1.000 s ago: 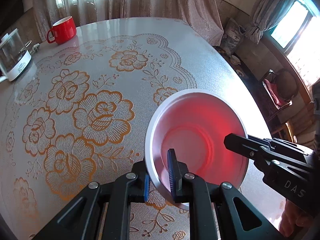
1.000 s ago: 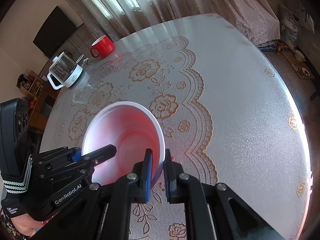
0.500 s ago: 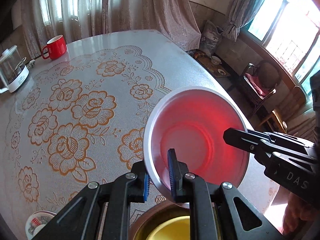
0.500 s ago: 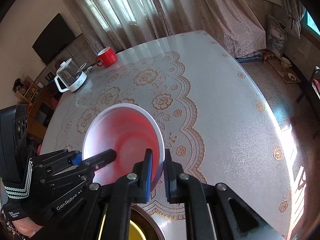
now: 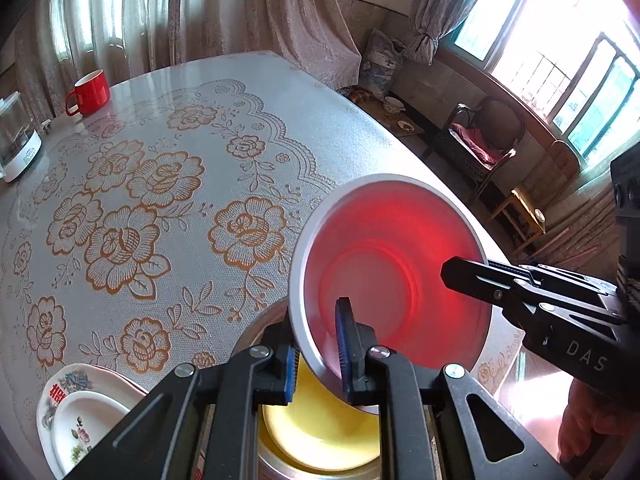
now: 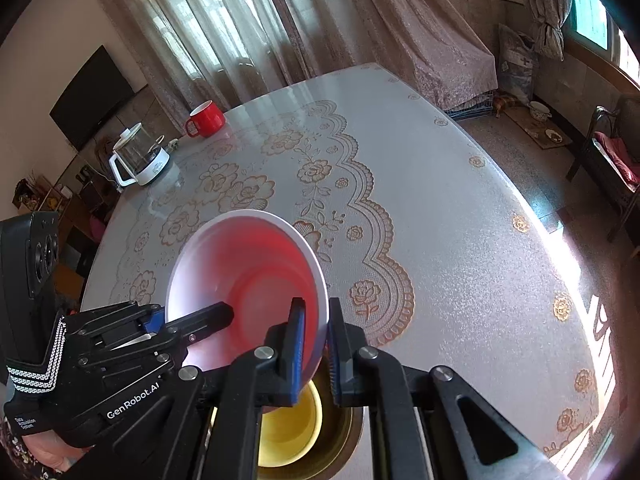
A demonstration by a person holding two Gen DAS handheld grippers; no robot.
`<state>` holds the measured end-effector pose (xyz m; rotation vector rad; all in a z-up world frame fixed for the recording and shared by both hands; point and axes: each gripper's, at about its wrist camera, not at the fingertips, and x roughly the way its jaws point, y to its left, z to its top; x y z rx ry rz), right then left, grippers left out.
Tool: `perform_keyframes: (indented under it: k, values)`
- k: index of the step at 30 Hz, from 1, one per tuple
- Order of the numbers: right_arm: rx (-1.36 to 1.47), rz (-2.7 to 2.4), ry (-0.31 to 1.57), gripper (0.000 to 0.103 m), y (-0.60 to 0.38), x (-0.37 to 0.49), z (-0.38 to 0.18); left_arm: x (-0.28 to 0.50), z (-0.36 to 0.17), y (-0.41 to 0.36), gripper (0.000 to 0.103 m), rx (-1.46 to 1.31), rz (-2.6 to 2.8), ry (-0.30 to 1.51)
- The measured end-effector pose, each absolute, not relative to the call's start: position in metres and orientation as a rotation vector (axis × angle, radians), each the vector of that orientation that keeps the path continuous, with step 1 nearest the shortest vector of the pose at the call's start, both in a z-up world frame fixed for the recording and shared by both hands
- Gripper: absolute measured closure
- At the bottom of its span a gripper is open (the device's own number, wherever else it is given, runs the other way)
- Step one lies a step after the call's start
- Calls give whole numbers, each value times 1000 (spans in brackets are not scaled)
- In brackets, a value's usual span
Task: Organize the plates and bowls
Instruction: 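Lower the red bowl into the steel basin onto the yellow bowl, open right tool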
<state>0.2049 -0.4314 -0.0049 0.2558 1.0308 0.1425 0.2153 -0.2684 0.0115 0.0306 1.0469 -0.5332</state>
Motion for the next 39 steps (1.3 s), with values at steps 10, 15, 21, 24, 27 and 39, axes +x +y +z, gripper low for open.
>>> perform_keyframes:
  k: [10,15,21,24,27,39]
  values:
    - [313,108,1060,94,-423,165,-17,183,-3,-257,87,74,-578,1072]
    - [333,96,1076,94,-415,154,-25,175,-14,-249,87,72,-579,1099]
    - [346,85,1109,94,-408,149,-36,171,-24,-246,87,90,-572,1125]
    - [349,81,1127,94,-407,149,-41,170,-30,-245,87,94,-570,1143]
    - [356,79,1147,94,-407,150,-46,171,-35,-245,87,99,-564,1153]
    - [356,71,1221,93,-405,162,-66,178,-43,-244,82,110,-538,1161]
